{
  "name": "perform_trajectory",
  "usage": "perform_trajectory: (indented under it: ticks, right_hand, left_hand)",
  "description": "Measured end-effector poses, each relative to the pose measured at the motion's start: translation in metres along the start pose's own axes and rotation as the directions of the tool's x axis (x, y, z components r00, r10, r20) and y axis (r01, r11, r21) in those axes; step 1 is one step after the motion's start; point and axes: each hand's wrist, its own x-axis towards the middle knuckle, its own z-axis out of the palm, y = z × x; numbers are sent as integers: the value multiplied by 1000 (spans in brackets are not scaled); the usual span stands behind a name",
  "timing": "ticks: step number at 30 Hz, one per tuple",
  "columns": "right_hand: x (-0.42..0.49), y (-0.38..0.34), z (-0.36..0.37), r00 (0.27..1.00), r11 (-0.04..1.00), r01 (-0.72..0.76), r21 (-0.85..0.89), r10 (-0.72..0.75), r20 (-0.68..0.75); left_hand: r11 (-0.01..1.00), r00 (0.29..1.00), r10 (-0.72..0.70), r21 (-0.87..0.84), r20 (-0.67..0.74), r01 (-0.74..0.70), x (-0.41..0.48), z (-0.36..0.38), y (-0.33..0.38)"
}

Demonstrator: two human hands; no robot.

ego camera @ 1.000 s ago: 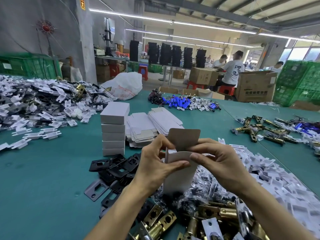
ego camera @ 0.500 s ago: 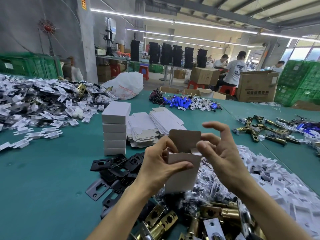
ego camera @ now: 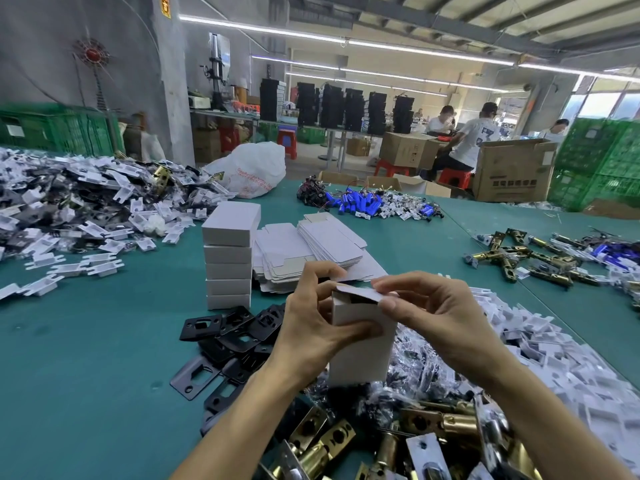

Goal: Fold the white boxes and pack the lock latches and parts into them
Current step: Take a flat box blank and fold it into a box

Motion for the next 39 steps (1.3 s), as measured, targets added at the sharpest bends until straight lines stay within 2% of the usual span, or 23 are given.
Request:
perform_trajectory:
  ticks: [5, 13, 17, 23, 29, 34, 39]
  right_hand:
    - [1, 1, -1, 998, 999, 28, -32, -29, -47]
    - [3, 0, -1, 995, 1000, -14, -17, 12, -104]
    - [6, -4, -2, 996, 998, -26, -59, 21, -84]
    - [6, 1, -3, 999, 975, 4, -220, -12, -37]
    - [0, 5, -8, 1000, 977, 16, -215, -18, -3]
    - [1, 9, -8, 999, 965, 34, -260, -38, -8]
    - [2, 7, -6, 992, 913, 124, -389, -116, 46]
  left_hand:
    - [996, 999, 46, 74, 30, -48, -1, 1, -2]
    - [999, 999, 21, 30, 27, -22, -2, 3, -7]
    - [998, 1000, 7, 58, 13, -8, -1, 3, -10]
    - [997, 1000, 16, 70, 0, -16, -2, 1, -11]
    - [998, 1000, 3, 57, -3, -3, -4, 3, -11]
    - [993, 1000, 13, 120, 19, -15, -5, 0, -10]
    - [982, 998, 37, 184, 54, -47, -4, -3, -14]
